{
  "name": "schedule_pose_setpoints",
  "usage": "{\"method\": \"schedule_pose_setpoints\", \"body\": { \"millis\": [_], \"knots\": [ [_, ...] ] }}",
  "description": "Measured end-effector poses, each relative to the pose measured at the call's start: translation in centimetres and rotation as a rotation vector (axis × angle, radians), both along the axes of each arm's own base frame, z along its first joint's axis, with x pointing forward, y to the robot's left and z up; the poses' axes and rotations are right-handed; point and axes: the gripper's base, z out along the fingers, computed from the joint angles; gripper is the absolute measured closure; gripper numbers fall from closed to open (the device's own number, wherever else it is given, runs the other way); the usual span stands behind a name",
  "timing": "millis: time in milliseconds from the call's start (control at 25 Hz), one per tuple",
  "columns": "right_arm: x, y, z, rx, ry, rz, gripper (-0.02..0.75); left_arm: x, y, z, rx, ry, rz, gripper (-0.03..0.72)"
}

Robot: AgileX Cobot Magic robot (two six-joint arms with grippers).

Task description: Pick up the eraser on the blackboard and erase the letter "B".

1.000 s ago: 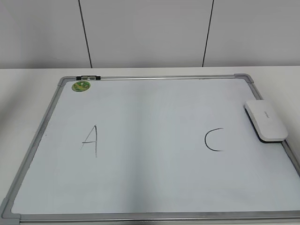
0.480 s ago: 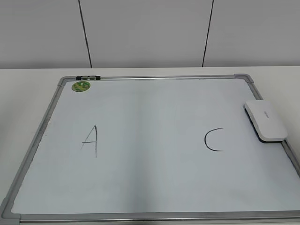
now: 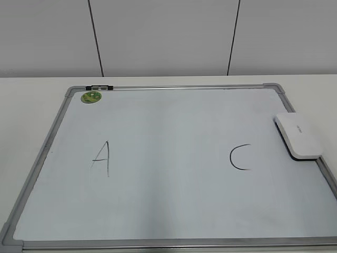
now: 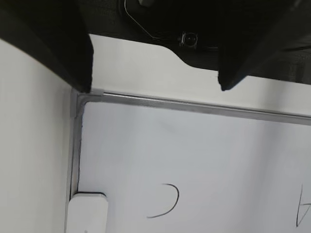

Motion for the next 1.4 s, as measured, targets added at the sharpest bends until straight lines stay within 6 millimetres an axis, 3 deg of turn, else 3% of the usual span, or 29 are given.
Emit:
{"method": "schedule_pose_setpoints", "body": {
  "millis": [320,560,840,1400],
  "knots": [
    [-4.1,-0.2,-5.0,-0.016,-0.017,-0.039,0.149,-0.8,0.4,-5.7,0.030,0.107,0.026,0.267],
    [-5.1,-0.9,-7.3,-0.080,-0.006,-0.086,0.150,-0.4,0.4,-9.4,0.039,0.203,0.027,0.267],
    [-4.4,-1.2,-7.8,-0.094,-0.069,-0.114,0.150,0.7,0.7,-10.1,0.071,0.114,0.049,0.267],
    [-4.1,-1.3,-8.2,-0.093,-0.079,-0.136,0.150,0.9,0.8,-10.2,0.075,0.100,0.064,0.267]
  ]
}}
